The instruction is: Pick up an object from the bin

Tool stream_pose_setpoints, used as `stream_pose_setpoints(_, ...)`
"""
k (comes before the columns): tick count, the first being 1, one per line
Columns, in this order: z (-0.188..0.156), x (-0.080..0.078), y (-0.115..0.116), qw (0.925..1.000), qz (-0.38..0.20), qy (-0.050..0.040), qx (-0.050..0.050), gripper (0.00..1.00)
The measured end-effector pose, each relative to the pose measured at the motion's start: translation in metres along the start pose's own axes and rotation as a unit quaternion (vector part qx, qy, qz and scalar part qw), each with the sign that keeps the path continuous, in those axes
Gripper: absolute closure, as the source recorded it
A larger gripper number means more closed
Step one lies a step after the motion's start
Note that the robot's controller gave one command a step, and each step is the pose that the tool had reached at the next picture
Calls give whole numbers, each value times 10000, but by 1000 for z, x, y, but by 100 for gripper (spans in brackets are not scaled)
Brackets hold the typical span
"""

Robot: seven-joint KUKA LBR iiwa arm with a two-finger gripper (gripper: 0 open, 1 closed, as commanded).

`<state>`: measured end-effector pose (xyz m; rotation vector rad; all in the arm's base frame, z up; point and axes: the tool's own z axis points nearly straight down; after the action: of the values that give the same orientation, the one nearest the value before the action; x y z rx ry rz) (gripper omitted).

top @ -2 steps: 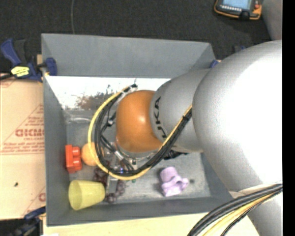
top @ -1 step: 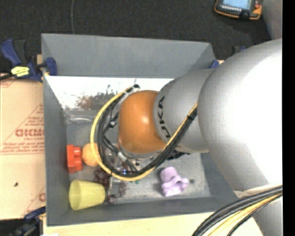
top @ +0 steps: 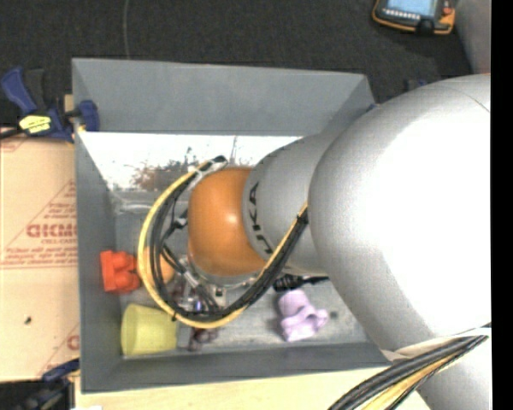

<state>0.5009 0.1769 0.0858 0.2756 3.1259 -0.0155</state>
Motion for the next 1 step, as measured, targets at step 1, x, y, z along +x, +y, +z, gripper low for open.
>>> stream_pose_setpoints(1, -92, -18, -31, 9974, -723, -5, -38, 0)
